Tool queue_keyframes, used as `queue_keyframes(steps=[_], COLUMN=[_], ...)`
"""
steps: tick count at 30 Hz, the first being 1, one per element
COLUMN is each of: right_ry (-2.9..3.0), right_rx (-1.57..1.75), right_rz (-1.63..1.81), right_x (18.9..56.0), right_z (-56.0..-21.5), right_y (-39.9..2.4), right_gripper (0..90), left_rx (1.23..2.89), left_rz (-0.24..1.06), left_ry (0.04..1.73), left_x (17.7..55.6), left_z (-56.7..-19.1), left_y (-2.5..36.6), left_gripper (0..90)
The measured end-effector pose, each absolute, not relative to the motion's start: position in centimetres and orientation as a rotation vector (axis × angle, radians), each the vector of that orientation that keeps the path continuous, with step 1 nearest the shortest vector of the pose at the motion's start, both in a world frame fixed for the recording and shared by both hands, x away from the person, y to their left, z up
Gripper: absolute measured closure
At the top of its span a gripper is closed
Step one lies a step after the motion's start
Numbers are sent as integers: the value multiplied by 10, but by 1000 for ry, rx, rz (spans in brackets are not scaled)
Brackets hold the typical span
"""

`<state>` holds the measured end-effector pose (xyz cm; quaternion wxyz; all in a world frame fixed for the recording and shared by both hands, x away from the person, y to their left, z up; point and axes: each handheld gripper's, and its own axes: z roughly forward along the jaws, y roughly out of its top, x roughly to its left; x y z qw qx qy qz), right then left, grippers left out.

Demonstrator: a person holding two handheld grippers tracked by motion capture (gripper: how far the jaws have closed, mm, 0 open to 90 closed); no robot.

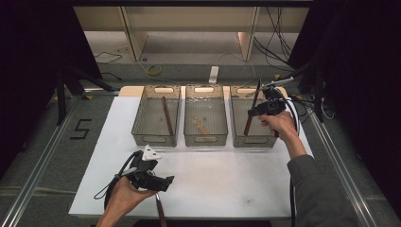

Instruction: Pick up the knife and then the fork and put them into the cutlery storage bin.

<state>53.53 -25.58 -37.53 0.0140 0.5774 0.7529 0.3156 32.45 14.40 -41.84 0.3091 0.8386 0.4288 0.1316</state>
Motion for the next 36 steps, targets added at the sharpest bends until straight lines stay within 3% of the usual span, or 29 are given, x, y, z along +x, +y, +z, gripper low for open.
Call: queue_keyframes(steps=[15,18,29,36], right_ry=[2385,2365,2334,2324], right_rx=[1857,1845,1773,1609], right_rz=[909,897,961,1093], right_x=[544,545,533,503], right_z=[-395,-395,-381,-368], right_y=[-246,-243,-246,-237], right_gripper=[795,635,469,376], left_rx=[2237,2238,2251,2259], left_rz=[318,315,318,311], left_ry=[1201,1206,1218,1226], left_x=[323,322,321,322], left_z=[-426,-426,-427,-428], left_y=[145,143,143,142], left_gripper=[114,112,102,96])
